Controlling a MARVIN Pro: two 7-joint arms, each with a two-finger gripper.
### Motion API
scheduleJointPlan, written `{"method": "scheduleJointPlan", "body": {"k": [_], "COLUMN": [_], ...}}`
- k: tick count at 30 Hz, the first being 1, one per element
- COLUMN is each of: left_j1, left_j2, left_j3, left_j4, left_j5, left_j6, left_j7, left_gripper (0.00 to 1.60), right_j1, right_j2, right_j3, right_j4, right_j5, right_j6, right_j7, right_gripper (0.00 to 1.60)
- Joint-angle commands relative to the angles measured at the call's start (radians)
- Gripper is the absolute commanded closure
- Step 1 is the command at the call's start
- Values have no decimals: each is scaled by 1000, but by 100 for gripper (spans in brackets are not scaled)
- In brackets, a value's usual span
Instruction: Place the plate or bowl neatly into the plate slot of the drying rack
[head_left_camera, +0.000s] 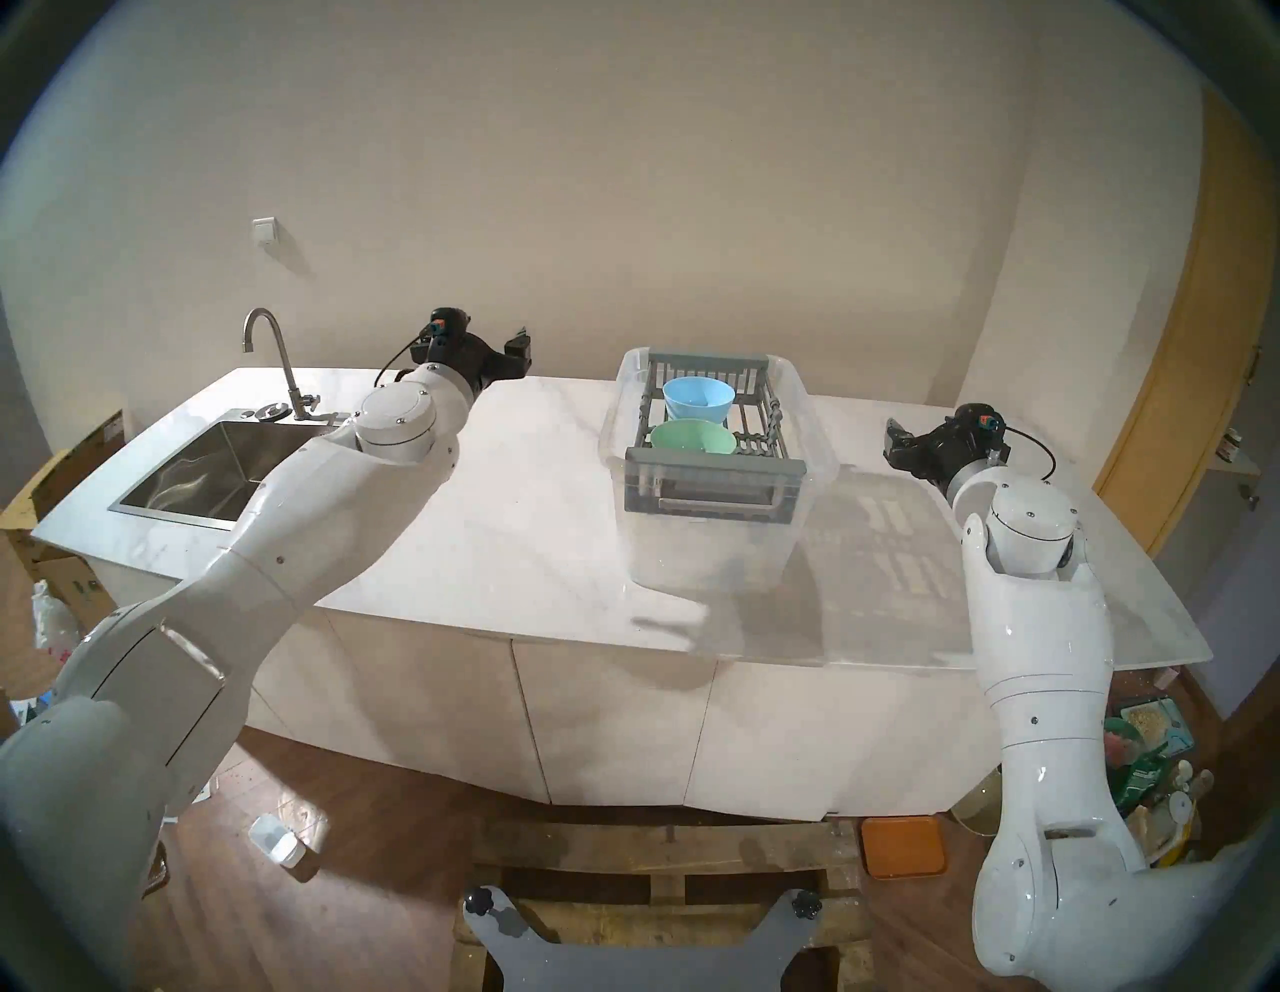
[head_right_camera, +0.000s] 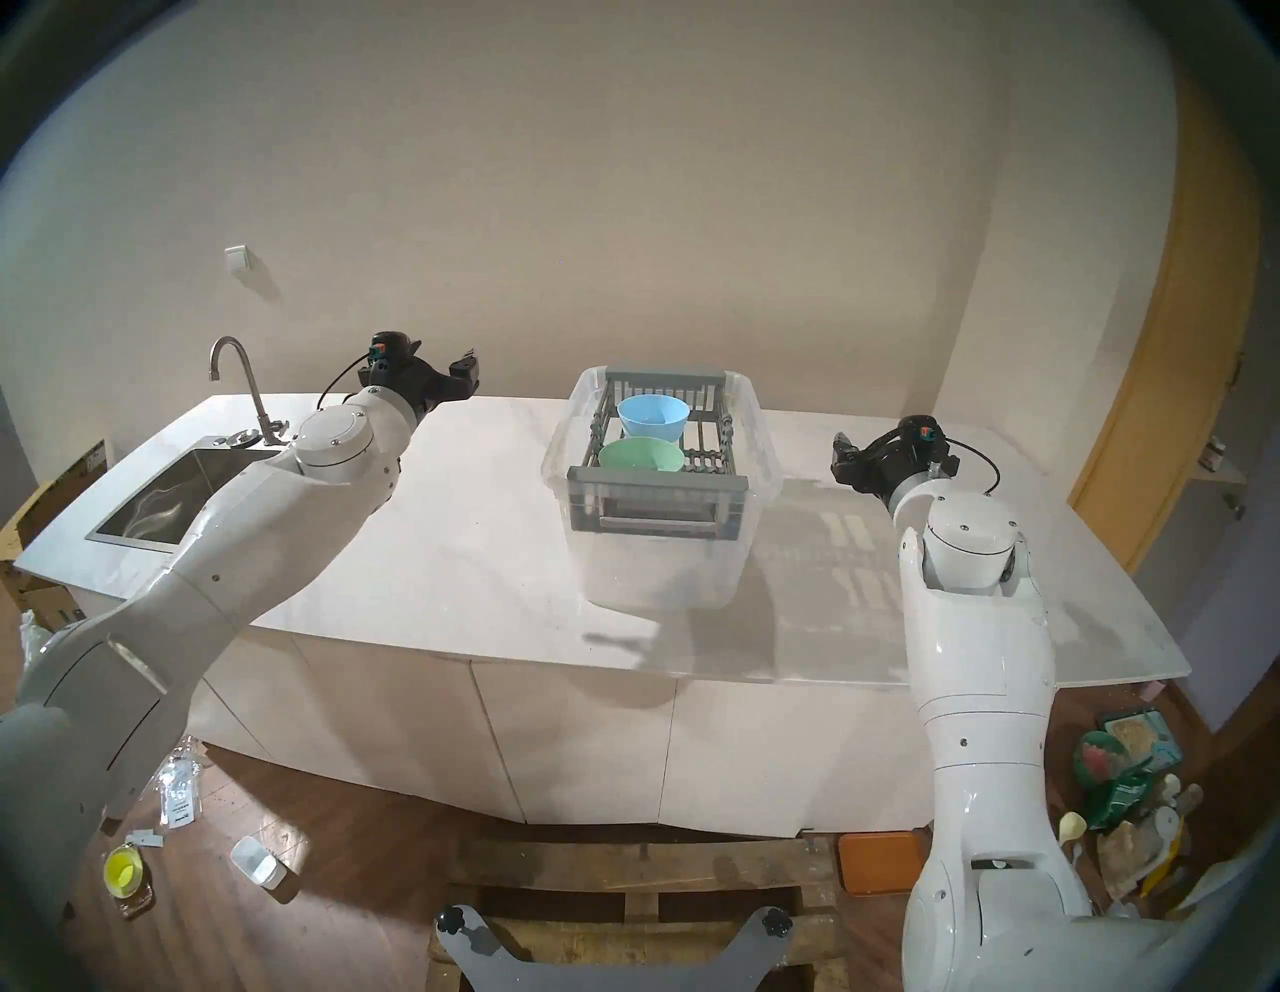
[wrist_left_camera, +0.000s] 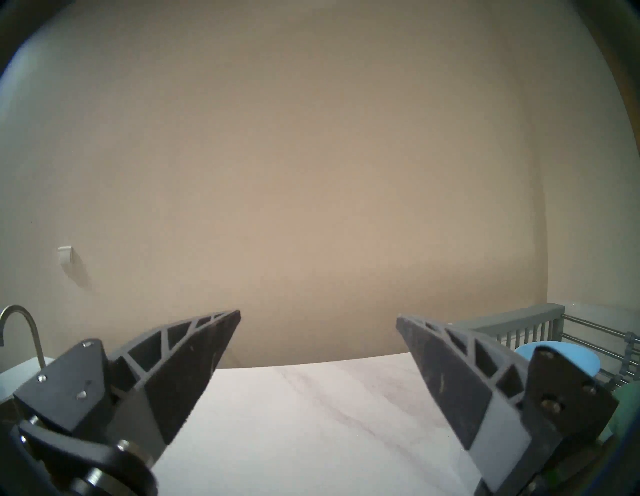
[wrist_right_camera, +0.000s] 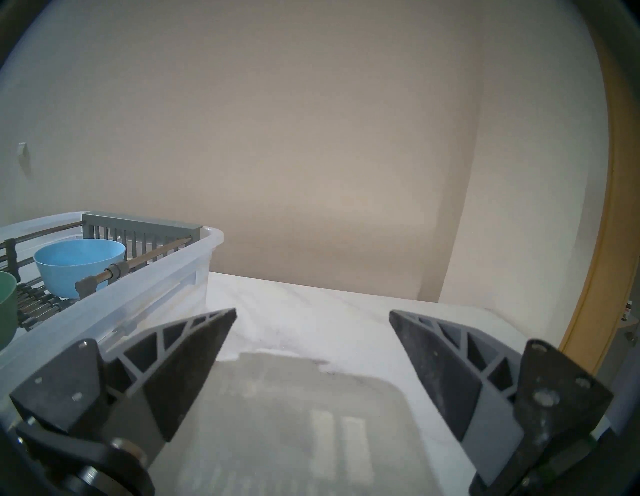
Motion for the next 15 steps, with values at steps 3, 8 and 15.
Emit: {"method": "scheduleJointPlan", "body": {"k": [3,8,15], "left_j1": [57,137,222], "left_j2": [76,142,220], "left_j3": [-52,-64,-90], "left_j4": [-199,-358,-594], "left_j5": [-4,-18,-87], "left_j6": [-14,32,192], "left_j7": [101,242,482], "left_gripper": [0,0,0], "right_j1": [22,21,19], "right_j2": [3,3,2], "right_j3": [-1,-1,-1], "right_j4": [-28,-31,-35], "right_j5": [1,1,1], "right_j6": [-13,-15,-18], "right_j7": [1,1,0], "right_gripper": [0,0,0]}}
